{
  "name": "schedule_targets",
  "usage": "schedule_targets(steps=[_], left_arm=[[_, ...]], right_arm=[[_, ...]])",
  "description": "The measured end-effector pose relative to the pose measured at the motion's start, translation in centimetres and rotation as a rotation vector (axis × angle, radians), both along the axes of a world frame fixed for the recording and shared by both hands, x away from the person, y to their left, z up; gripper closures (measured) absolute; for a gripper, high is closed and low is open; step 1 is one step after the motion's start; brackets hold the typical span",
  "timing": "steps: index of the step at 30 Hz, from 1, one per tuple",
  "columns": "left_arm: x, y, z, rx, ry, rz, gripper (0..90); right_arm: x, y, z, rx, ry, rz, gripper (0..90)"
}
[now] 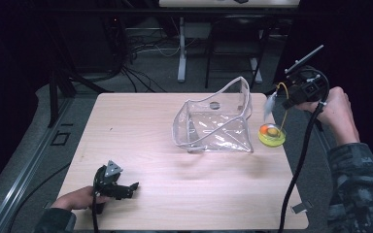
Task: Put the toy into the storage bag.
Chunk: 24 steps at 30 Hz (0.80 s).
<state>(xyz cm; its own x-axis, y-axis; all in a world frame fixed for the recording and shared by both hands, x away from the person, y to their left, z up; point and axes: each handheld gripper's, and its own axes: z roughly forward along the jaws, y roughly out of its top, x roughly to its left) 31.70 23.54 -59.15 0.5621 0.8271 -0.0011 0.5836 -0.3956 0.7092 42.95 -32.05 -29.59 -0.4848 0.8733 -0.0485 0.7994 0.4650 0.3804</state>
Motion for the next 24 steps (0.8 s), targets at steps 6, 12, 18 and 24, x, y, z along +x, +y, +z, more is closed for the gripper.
schedule_targets(steps=[6,12,18,24], left_arm=[[0.0,0.0,0.0,0.0,0.0,0.0,0.0],[0.0,0.0,0.0,0.0,0.0,0.0,0.0],[0.0,0.0,0.0,0.0,0.0,0.0,0.0],[0.0,0.0,0.0,0.0,0.0,0.0,0.0]], right_arm=[[0.2,0.0,1.0,-0.005,-0.016,-0.008,88.2],[0.4,0.0,1.5,-0.014,-0.021,-0.015,88.3],[0.5,-0.1,2.4,-0.015,-0.036,-0.019,88.3],[0.6,0.0,3.2,-0.015,-0.053,-0.018,88.3]])
